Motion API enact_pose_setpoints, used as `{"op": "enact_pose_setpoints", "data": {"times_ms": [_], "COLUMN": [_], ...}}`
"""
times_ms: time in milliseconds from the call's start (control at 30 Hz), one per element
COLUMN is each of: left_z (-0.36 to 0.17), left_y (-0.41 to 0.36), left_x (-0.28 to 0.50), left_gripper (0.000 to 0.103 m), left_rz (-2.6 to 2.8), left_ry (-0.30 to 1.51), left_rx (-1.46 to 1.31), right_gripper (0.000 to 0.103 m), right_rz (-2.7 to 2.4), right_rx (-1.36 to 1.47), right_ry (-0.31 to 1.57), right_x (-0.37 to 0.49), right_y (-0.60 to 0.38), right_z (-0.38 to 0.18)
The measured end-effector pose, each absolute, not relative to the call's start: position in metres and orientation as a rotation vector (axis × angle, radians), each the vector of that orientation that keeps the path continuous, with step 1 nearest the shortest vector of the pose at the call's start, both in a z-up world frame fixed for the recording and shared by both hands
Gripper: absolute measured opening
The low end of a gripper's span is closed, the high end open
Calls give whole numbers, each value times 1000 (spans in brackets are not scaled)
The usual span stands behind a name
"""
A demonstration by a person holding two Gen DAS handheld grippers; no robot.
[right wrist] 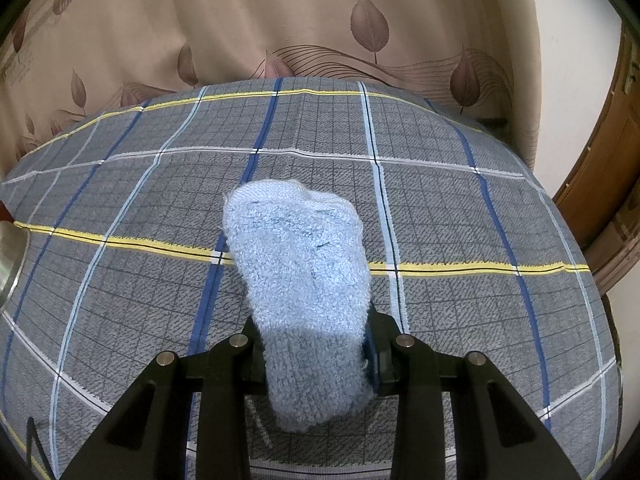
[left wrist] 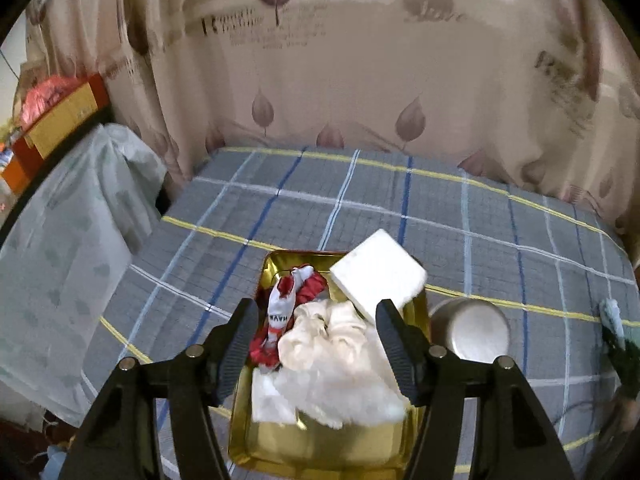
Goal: Organize soft objects
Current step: 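Open left tool to release the foam block and lift away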
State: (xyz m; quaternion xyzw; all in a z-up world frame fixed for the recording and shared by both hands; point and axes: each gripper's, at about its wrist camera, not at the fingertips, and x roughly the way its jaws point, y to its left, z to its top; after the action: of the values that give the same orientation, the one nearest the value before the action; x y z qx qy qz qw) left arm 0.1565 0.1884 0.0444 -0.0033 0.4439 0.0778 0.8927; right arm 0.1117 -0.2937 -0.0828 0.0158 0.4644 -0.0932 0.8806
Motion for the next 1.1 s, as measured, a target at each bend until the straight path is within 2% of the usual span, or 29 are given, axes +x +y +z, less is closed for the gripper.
{"op": "enact_pose_setpoints", "data": {"times_ms": [500,1100], "left_z": [30,-4], "left_y": [186,202], "left_x": [68,42], "left_gripper": [63,63], "left_rz": [147,153], "left_ry": [900,923], "left_rx": [1,-31], "right_gripper": [32,24], "right_rz": [-188,-194], "right_rx": [46,70], "right_ry": [970,964], "right_x": [111,108], "right_y": [-299,-294], "right_z": [-83,-76]}}
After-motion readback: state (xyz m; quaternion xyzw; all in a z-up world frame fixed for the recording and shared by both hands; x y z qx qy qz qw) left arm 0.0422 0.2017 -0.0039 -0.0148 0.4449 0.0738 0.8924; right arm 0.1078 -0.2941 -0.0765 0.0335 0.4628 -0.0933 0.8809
